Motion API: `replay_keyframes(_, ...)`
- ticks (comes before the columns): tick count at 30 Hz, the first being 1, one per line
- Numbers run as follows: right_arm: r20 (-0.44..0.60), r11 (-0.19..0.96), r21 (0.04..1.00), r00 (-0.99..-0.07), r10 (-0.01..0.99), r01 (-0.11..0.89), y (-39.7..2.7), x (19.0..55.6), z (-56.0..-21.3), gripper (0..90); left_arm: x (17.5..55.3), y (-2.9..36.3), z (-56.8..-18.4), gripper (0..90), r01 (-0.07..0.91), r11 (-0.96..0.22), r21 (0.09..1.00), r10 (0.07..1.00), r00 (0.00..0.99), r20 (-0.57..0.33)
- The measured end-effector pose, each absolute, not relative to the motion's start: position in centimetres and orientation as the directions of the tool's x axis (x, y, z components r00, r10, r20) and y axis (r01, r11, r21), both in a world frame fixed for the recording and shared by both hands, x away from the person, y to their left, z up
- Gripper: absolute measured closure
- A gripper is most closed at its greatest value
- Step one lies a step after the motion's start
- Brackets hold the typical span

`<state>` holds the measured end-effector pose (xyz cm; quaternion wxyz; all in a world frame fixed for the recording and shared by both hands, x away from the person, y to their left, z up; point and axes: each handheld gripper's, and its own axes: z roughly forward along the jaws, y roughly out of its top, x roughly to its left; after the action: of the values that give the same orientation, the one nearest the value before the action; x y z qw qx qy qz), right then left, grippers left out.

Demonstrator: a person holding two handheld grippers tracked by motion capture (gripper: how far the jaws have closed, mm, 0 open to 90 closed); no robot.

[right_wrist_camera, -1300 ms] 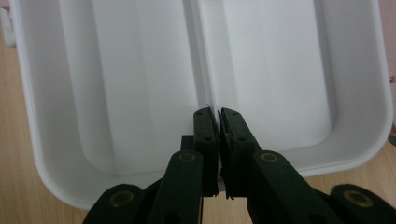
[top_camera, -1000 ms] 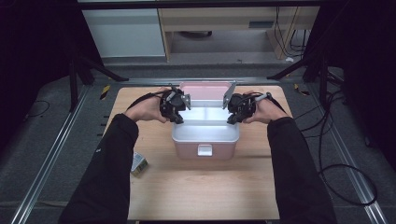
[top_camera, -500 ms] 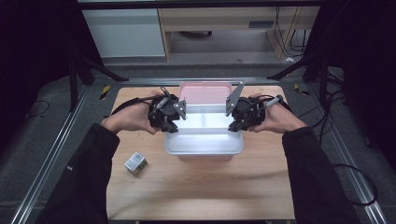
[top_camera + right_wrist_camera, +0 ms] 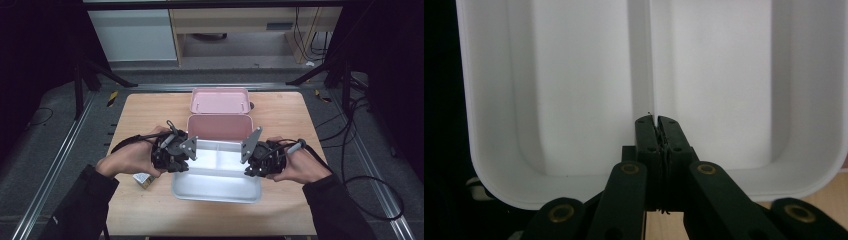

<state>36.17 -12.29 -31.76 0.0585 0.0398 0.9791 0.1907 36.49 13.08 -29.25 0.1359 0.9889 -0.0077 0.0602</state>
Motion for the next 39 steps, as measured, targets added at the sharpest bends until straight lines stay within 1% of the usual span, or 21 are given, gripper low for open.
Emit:
replay_keyframes(5,-0.077,0.926,0.370,-0.991,0.108,0.073,-12.2,35.2,-33.9,88.9,35.6,12.8,-31.4,88.6,-0.031,-0.967,0.252,-0.005,0.995,0.101)
replay_keyframes(11,-0.060,0.924,0.375,-0.992,0.109,0.078,-12.3,33.6,-35.2,88.8,34.3,13.0,-33.4,88.4,-0.005,-0.966,0.260,0.011,0.998,0.059)
replay_keyframes(13,-0.052,0.925,0.373,-0.993,0.102,0.075,-12.3,33.2,-35.8,88.9,33.9,13.0,-34.1,88.7,-0.013,-0.967,0.256,-0.002,0.999,0.045)
replay_keyframes(18,-0.059,0.931,0.360,-0.993,0.098,0.070,-11.7,32.3,-37.1,89.0,33.7,13.3,-35.9,88.6,0.005,-0.968,0.250,0.012,1.000,0.026)
replay_keyframes(24,-0.031,0.928,0.360,-0.992,0.120,0.101,-11.5,32.9,-39.0,87.9,34.1,13.6,-38.4,88.6,0.018,-0.967,0.254,0.020,1.000,0.004)
replay_keyframes(30,-0.025,0.929,0.353,-0.991,0.130,0.113,-11.7,33.4,-41.7,87.9,34.9,13.2,-40.8,88.1,0.027,-0.968,0.251,0.028,1.000,0.001)
replay_keyframes(33,-0.025,0.927,0.356,-0.990,0.138,0.120,-12.0,33.7,-42.7,87.7,35.2,13.1,-41.9,87.9,0.038,-0.963,0.266,0.036,0.999,-0.011)
replay_keyframes(37,-0.021,0.931,0.345,-0.990,0.137,0.121,-12.1,34.0,-43.9,87.4,35.5,12.7,-43.6,87.6,0.042,-0.967,0.249,0.040,0.999,-0.013)
replay_keyframes(39,-0.016,0.930,0.340,-0.988,0.154,0.140,-12.1,34.2,-44.6,87.1,35.7,12.6,-44.1,87.7,0.045,-0.968,0.247,0.042,0.999,-0.016)
